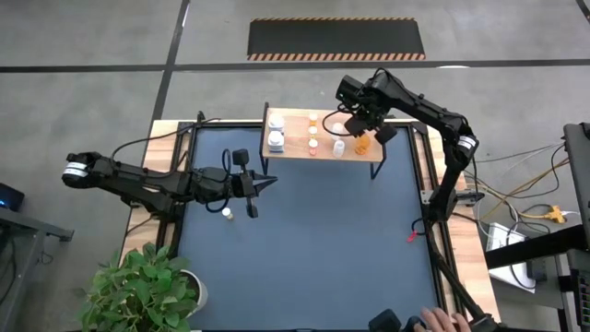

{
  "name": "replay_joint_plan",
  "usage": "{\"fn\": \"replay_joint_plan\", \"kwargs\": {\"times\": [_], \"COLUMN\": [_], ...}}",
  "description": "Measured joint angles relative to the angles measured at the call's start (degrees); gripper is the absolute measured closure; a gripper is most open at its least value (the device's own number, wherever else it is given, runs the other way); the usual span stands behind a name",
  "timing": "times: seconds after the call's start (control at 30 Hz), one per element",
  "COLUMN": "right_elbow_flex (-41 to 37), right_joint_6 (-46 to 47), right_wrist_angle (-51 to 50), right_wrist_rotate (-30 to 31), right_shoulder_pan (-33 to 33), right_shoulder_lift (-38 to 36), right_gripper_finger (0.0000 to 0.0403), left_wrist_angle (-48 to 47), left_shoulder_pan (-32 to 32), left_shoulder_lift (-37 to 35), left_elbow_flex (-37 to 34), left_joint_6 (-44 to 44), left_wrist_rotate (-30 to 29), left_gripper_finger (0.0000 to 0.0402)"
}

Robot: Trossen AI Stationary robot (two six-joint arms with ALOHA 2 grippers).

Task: Pick and place medicine bottles onto shelf by color
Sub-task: Put the orange pill bottle on the shelf

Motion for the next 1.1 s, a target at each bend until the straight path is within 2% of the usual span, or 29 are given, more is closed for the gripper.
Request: {"fn": "replay_joint_plan", "kwargs": {"times": [0.87,1.1], "right_elbow_flex": [-0.02,-0.02], "right_joint_6": [0.43,0.61], "right_wrist_angle": [0.52,0.57], "right_wrist_rotate": [-0.1,-2.81], "right_shoulder_pan": [0.0,0.0], "right_shoulder_lift": [0.0,-0.04], "right_gripper_finger": [0.0394,0.0394], "left_wrist_angle": [0.0,-0.02], "left_shoulder_pan": [-0.01,0.0], "left_shoulder_lift": [0.0,0.0], "left_elbow_flex": [-0.02,-0.02], "left_joint_6": [-0.01,-0.01], "left_wrist_rotate": [0.0,0.0], "left_gripper_finger": [0.04,0.04]}}
